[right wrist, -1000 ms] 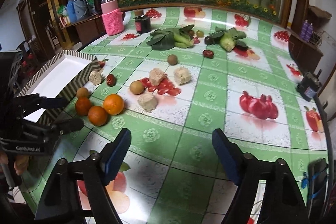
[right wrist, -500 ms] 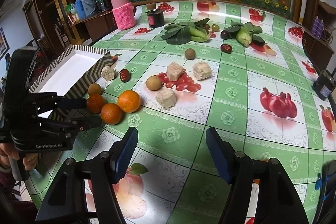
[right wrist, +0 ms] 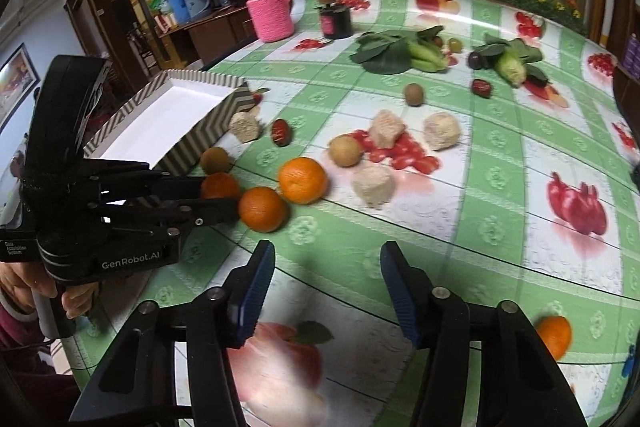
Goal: Organize fruits
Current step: 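Grasp an orange with the left gripper while the right gripper grasps another orange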
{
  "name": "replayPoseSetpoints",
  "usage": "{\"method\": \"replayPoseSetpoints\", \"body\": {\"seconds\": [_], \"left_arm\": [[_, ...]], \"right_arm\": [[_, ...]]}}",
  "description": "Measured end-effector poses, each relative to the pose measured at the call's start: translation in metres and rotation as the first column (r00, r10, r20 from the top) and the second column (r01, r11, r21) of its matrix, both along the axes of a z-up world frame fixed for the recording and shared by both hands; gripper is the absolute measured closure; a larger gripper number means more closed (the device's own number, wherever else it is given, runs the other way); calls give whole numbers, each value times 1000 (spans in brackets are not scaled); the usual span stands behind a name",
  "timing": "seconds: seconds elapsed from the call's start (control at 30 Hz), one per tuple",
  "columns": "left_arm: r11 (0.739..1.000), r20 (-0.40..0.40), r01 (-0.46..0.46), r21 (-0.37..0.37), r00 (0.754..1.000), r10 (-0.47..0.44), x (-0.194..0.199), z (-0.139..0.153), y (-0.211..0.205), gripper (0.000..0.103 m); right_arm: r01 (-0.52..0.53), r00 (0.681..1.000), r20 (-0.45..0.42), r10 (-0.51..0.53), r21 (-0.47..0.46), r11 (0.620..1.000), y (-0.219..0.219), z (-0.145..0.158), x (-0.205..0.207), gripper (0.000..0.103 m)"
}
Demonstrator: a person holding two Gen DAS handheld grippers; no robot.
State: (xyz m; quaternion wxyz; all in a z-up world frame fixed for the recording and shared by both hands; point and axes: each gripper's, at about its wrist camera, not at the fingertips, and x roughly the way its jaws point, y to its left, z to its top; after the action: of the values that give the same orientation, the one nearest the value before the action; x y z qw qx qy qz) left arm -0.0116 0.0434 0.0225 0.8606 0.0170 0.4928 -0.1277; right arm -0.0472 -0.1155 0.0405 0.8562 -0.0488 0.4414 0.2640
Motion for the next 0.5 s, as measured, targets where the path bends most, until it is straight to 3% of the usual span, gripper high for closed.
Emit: {"method": "replayPoseSetpoints", "body": {"seconds": [0.4,0.5], "left_arm": [[998,61,-67,-9,996,68,-24,27,27,75],[997,69,-83,-7,994,83,-27,31,33,75]], "right_arm": [[-88,994,-65,89,31,996,43,-13,12,58],[-90,993,-71,92,26,996,52,-17,16,65]]}}
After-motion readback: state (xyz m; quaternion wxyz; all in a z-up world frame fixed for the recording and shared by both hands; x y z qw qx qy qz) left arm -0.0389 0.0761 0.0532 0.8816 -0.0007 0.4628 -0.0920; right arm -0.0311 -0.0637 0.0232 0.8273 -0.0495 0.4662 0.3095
